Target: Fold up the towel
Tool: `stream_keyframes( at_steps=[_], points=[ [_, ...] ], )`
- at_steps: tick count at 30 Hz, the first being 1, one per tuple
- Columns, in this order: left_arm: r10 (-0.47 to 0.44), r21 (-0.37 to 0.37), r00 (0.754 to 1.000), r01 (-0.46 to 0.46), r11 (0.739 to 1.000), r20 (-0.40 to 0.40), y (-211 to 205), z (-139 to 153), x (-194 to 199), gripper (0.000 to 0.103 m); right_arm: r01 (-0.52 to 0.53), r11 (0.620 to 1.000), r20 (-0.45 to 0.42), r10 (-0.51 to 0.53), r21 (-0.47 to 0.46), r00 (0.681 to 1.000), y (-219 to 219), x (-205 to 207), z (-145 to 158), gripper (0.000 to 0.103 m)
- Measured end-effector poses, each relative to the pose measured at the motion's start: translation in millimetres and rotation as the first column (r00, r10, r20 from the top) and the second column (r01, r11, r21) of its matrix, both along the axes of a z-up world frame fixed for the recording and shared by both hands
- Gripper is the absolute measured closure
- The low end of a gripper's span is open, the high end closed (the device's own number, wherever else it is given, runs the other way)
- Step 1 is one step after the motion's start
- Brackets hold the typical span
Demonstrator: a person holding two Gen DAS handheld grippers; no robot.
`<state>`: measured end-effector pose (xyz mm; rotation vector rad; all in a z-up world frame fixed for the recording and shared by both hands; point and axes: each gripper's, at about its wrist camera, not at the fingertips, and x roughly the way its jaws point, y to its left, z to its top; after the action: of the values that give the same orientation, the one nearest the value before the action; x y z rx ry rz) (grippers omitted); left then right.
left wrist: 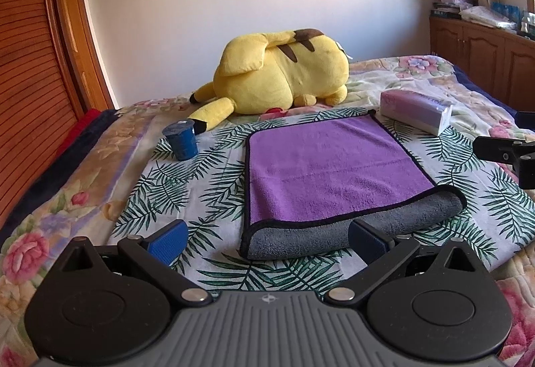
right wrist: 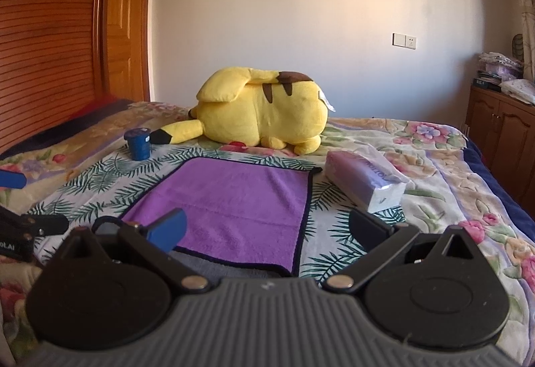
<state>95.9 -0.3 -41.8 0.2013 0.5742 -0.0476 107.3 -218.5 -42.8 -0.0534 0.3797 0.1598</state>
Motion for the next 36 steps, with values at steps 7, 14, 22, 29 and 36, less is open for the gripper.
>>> stream_keyframes(
  at_steps=[7, 14, 22, 29, 36],
  points=[
    [-0.01, 0.016, 1.0, 0.01, 1.0, -0.021, 2, -7, 19, 0.0, -0.019, 1.0, -0.026, 0.019, -0.005, 0.999, 0, 15, -5, 0.0],
    [-0.012, 0.003, 0.999, 0.012, 1.0, -0.044, 9, -14, 39, 0.0, -0.023, 1.0, -0.056, 0.023, 0.001, 0.998, -3, 31, -12, 0.0],
    [-0.012, 0.001, 0.998, 0.012, 1.0, -0.064, 15, -21, 59, 0.0, -0.037, 0.999, -0.108, 0.038, 0.015, 0.993, -2, 46, -23, 0.0],
    [-0.01, 0.0, 0.997, 0.01, 1.0, -0.078, 20, -27, 73, 0.002, -0.052, 0.999, -0.153, 0.053, 0.011, 0.987, -1, 54, -32, 0.0],
    [-0.005, -0.026, 0.994, 0.002, 1.0, -0.108, 28, -35, 86, 0.011, -0.064, 0.998, -0.191, 0.065, 0.011, 0.98, 0, 63, -40, 0.0]
  ],
)
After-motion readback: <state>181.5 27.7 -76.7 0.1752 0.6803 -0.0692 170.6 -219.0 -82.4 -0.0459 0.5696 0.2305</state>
